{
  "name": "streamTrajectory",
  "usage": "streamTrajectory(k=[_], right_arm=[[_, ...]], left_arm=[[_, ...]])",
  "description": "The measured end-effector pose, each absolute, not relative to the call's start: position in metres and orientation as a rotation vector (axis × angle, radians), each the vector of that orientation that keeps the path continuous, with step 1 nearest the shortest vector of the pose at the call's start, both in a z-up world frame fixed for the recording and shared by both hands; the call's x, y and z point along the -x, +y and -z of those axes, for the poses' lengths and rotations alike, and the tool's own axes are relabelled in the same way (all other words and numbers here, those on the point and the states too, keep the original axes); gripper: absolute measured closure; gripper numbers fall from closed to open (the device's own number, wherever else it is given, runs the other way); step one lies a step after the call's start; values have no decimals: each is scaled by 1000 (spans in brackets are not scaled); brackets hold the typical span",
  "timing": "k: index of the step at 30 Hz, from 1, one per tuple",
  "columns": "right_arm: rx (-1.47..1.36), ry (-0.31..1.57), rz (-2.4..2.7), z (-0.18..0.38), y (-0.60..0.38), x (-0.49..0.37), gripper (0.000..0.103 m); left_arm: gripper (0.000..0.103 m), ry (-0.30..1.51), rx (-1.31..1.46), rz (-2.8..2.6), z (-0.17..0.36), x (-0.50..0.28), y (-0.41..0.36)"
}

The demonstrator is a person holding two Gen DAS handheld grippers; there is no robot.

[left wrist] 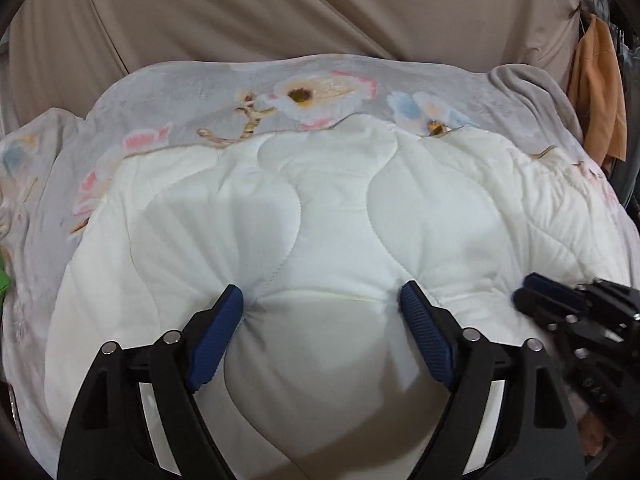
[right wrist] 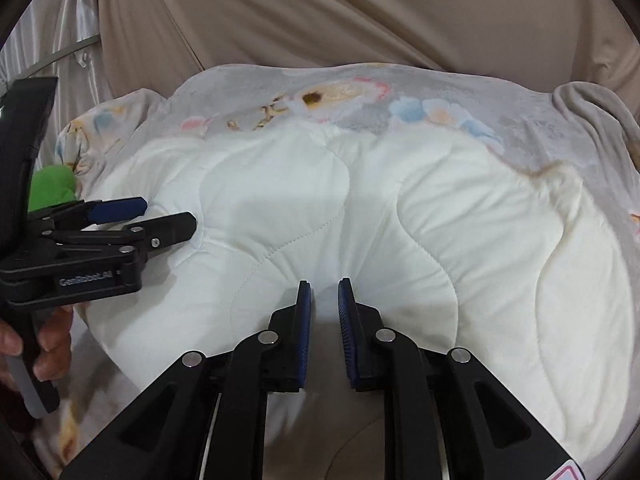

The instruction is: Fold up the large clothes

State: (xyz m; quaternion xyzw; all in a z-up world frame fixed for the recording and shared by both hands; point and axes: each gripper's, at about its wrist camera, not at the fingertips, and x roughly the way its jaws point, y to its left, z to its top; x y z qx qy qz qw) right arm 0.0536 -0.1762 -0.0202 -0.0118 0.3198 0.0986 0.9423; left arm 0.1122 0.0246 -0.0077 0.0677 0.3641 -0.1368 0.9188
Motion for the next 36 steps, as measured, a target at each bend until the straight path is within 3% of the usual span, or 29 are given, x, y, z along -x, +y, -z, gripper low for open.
streamTrajectory(k=[4, 7, 10, 14, 19, 22, 25, 26, 27, 31, 36], right_arm=[[-57, 597, -166, -4, -197, -22, 90], [-99, 621, -103, 8, -225, -16, 90], [-192, 658, -143, 26, -246, -17, 100], [-182, 576, -90, 2, -254, 10, 95], [-147, 619, 95, 20, -294, 24, 93], [-235, 655, 42, 43, -320, 24, 99], [-295, 649, 35, 31, -326, 27, 99], [-307, 632, 35, 23, -324, 30, 97], [-312, 613, 10, 13, -319, 34, 86], [-216, 543, -103, -34, -268, 35, 86], [-90, 533, -251, -63, -185, -14, 86]], left_arm=[[23, 747, -111, 251, 5, -103, 26], [23, 739, -105, 239, 7, -98, 27], [23, 730, -117, 224, 8, -94, 25], [23, 720, -104, 232, 2, -79, 34], [23, 695, -55, 185, -3, -52, 87], [23, 751, 8, 100, 17, -54, 135], [34, 771, 84, 133, 24, -52, 163], [37, 764, 92, 121, 21, -47, 168], [37, 747, 102, 92, 15, -40, 173], [21, 703, 181, 65, -5, -26, 195], [20, 821, 379, 45, 22, -45, 218]])
